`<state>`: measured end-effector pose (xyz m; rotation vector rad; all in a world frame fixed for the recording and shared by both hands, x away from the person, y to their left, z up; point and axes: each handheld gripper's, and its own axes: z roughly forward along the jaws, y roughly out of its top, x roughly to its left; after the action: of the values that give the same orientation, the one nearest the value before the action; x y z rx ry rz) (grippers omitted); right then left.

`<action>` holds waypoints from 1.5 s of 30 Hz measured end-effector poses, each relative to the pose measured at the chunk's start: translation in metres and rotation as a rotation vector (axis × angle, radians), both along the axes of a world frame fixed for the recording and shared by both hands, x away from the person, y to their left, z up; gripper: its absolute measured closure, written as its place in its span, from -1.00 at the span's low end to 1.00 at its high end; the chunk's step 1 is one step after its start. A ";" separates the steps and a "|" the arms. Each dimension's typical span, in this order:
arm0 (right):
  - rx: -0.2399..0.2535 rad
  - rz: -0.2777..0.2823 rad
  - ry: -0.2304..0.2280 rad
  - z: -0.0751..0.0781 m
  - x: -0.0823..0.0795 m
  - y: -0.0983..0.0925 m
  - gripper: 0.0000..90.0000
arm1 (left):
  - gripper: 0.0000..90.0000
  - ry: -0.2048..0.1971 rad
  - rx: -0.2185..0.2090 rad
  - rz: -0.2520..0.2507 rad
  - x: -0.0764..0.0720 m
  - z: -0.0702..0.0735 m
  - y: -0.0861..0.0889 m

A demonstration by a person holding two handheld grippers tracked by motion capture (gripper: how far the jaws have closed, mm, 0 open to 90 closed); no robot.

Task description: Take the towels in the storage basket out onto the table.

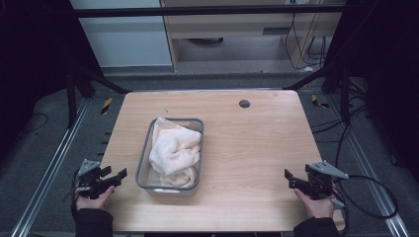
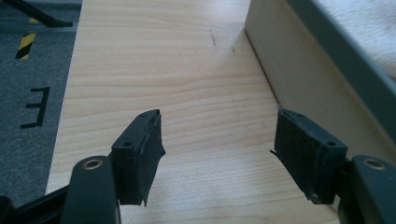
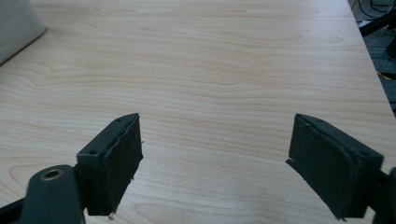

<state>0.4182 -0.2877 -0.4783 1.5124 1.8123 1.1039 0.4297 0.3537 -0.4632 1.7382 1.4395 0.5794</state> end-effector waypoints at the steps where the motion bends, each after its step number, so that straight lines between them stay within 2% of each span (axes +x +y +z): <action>1: 0.002 -0.003 0.001 0.000 -0.001 -0.001 -0.63 | -0.29 -0.005 0.003 -0.001 -0.001 0.002 -0.001; 7: 0.005 0.016 -0.007 -0.001 -0.002 -0.001 -0.63 | -0.26 -0.026 -0.021 0.000 -0.004 0.012 -0.001; 9: -0.005 0.028 -0.003 -0.001 -0.002 0.001 -0.63 | -0.26 -0.033 -0.034 -0.002 -0.005 0.016 0.001; 10: -0.016 0.039 -0.012 -0.001 -0.002 0.002 -0.64 | -0.26 -0.045 -0.056 -0.006 -0.007 0.022 0.002; 14: -0.014 0.045 -0.009 -0.002 -0.001 0.002 -0.65 | -0.26 -0.059 -0.067 -0.008 -0.009 0.030 0.002; 22: -0.017 0.055 0.001 -0.003 -0.001 0.002 -0.67 | -0.27 -0.062 -0.067 -0.037 -0.010 0.044 -0.002; 24: -0.028 0.058 -0.002 -0.003 -0.001 0.002 -0.67 | -0.27 -0.073 -0.069 -0.044 -0.011 0.051 -0.003; 29: -0.017 0.055 0.003 -0.002 -0.001 0.002 -0.69 | -0.28 -0.087 -0.076 -0.060 -0.011 0.063 -0.005; 32: -0.020 0.051 0.007 -0.001 -0.001 0.002 -0.71 | -0.29 -0.103 -0.070 -0.084 -0.012 0.075 -0.010; 36: -0.027 0.049 0.008 0.001 -0.001 0.001 -0.71 | -0.30 -0.106 -0.066 -0.115 -0.015 0.085 -0.013; 40: -0.043 0.055 0.013 -0.001 0.000 0.001 -0.71 | -0.31 -0.108 -0.060 -0.134 -0.014 0.090 -0.017; 45: -0.034 0.054 0.020 0.000 -0.001 0.002 -0.71 | -0.32 -0.104 -0.047 -0.148 -0.011 0.094 -0.021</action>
<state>0.4174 -0.2856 -0.4783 1.4680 1.8863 1.0807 0.4190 0.3324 -0.3691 1.7345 1.2317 0.5436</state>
